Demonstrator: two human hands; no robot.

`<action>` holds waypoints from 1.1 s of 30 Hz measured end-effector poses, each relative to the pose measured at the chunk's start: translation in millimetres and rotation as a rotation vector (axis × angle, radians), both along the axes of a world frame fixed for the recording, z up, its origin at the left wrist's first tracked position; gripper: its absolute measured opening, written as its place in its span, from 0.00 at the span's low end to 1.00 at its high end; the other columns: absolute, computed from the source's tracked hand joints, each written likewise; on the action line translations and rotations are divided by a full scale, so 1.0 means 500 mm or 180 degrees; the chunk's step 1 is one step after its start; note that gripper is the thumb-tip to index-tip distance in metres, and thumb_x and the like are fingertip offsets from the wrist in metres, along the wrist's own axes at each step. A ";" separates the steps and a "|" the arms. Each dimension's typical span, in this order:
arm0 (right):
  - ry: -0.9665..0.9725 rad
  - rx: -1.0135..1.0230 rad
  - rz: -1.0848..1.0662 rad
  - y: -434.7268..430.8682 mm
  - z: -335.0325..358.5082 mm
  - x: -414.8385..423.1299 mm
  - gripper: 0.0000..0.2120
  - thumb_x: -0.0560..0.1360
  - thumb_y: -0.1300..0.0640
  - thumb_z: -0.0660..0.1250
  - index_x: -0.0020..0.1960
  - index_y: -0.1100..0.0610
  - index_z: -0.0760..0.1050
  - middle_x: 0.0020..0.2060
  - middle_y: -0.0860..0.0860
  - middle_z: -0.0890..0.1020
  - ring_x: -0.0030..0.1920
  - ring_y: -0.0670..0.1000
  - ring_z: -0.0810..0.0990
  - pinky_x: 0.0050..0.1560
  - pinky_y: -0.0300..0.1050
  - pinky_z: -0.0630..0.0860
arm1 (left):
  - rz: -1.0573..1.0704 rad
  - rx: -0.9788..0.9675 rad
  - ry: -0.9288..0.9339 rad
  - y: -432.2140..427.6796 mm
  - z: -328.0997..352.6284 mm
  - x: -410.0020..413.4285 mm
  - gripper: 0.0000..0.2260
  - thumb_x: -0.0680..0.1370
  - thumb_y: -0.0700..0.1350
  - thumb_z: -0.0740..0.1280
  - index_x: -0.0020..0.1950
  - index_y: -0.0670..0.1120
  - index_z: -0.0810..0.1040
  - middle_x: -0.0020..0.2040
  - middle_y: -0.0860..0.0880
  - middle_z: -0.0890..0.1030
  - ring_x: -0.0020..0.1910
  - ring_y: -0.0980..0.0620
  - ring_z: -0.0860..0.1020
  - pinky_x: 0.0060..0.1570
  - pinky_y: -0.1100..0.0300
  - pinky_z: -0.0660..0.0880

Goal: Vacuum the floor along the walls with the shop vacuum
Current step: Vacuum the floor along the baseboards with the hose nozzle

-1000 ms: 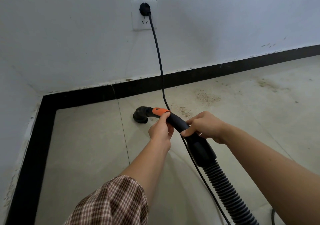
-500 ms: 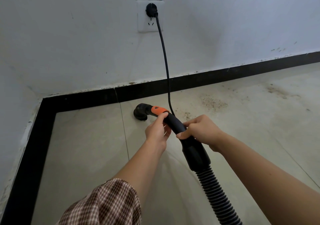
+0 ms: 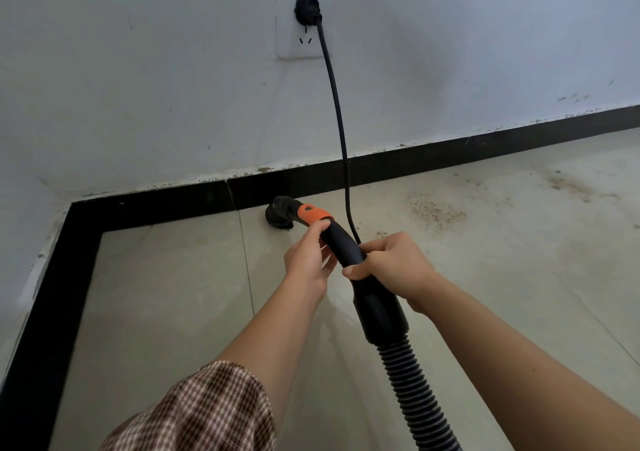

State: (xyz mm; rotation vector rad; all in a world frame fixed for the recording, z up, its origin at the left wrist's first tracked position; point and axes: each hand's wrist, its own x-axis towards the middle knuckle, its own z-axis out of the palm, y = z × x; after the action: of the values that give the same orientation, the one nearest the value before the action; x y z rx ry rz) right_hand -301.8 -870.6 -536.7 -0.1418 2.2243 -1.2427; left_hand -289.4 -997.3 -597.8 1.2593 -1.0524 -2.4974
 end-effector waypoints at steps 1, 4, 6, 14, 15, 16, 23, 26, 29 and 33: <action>0.0024 -0.0009 0.0003 -0.004 -0.002 0.000 0.07 0.67 0.62 0.76 0.43 0.53 0.85 0.36 0.55 0.86 0.39 0.56 0.85 0.44 0.50 0.84 | -0.0004 -0.0003 0.0015 -0.003 -0.002 -0.003 0.06 0.74 0.43 0.72 0.49 0.44 0.78 0.48 0.46 0.82 0.49 0.50 0.79 0.42 0.57 0.76; 0.0105 -0.0009 -0.0004 -0.015 -0.008 -0.001 0.07 0.66 0.61 0.76 0.41 0.50 0.84 0.36 0.54 0.85 0.39 0.55 0.85 0.45 0.49 0.83 | -0.0001 -0.0028 0.0045 -0.015 -0.009 -0.010 0.06 0.74 0.44 0.72 0.49 0.44 0.79 0.49 0.46 0.82 0.50 0.49 0.79 0.41 0.57 0.76; 0.0158 0.0022 -0.0015 -0.025 -0.011 -0.003 0.07 0.66 0.60 0.77 0.38 0.49 0.83 0.36 0.53 0.85 0.39 0.55 0.85 0.44 0.49 0.83 | 0.0019 -0.0042 0.0061 -0.022 -0.013 -0.015 0.07 0.74 0.44 0.72 0.49 0.45 0.79 0.50 0.46 0.82 0.51 0.48 0.79 0.41 0.56 0.77; 0.0309 0.0143 -0.0014 -0.031 -0.006 -0.016 0.10 0.67 0.60 0.77 0.36 0.46 0.80 0.31 0.50 0.85 0.33 0.51 0.85 0.35 0.42 0.80 | 0.0038 0.0024 0.0172 -0.022 -0.014 -0.027 0.06 0.74 0.45 0.72 0.49 0.45 0.79 0.50 0.47 0.82 0.51 0.49 0.79 0.42 0.55 0.77; 0.0310 0.0152 -0.0013 -0.029 -0.005 -0.017 0.10 0.67 0.60 0.77 0.36 0.47 0.81 0.31 0.50 0.85 0.32 0.50 0.84 0.34 0.41 0.79 | 0.0035 0.0044 0.0182 -0.020 -0.012 -0.029 0.06 0.74 0.45 0.72 0.48 0.46 0.79 0.50 0.47 0.82 0.51 0.49 0.79 0.42 0.56 0.77; 0.0301 0.0154 -0.0011 -0.026 -0.003 -0.018 0.09 0.67 0.60 0.77 0.36 0.47 0.81 0.31 0.50 0.85 0.32 0.50 0.85 0.33 0.40 0.79 | 0.0025 0.0054 0.0187 -0.016 -0.011 -0.030 0.06 0.74 0.45 0.72 0.48 0.46 0.79 0.49 0.47 0.82 0.51 0.49 0.79 0.41 0.56 0.77; 0.0208 0.0127 -0.0032 0.011 0.017 -0.022 0.06 0.68 0.63 0.75 0.39 0.53 0.84 0.33 0.55 0.85 0.32 0.54 0.85 0.29 0.39 0.79 | -0.0057 0.0113 0.0109 0.020 -0.003 -0.034 0.08 0.74 0.45 0.73 0.51 0.46 0.80 0.49 0.48 0.82 0.52 0.49 0.80 0.41 0.57 0.77; 0.0164 0.0140 -0.0040 0.028 0.028 -0.024 0.05 0.68 0.64 0.75 0.41 0.55 0.85 0.34 0.56 0.85 0.33 0.56 0.85 0.32 0.44 0.81 | -0.0056 0.0187 0.0076 0.037 0.007 -0.032 0.09 0.73 0.45 0.74 0.51 0.45 0.80 0.47 0.47 0.83 0.51 0.49 0.80 0.42 0.57 0.78; 0.0120 0.0135 -0.0019 0.046 0.039 -0.025 0.04 0.68 0.65 0.74 0.41 0.57 0.85 0.34 0.58 0.85 0.32 0.56 0.85 0.30 0.43 0.80 | -0.0068 0.0267 0.0041 0.053 0.016 -0.027 0.10 0.73 0.45 0.74 0.52 0.44 0.80 0.47 0.47 0.84 0.52 0.48 0.81 0.43 0.57 0.79; 0.0090 0.0169 0.0014 0.068 0.048 -0.023 0.04 0.68 0.65 0.74 0.42 0.59 0.85 0.33 0.57 0.85 0.28 0.52 0.83 0.26 0.38 0.77 | -0.0041 0.0362 0.0003 0.075 0.028 -0.016 0.08 0.72 0.43 0.75 0.49 0.43 0.80 0.44 0.46 0.83 0.48 0.49 0.81 0.41 0.58 0.80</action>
State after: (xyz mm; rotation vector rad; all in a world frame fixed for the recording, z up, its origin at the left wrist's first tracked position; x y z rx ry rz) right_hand -313.4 -836.7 -512.7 -0.1444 2.2778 -1.1849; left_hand -297.5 -960.1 -583.9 1.2848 -0.9331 -2.6005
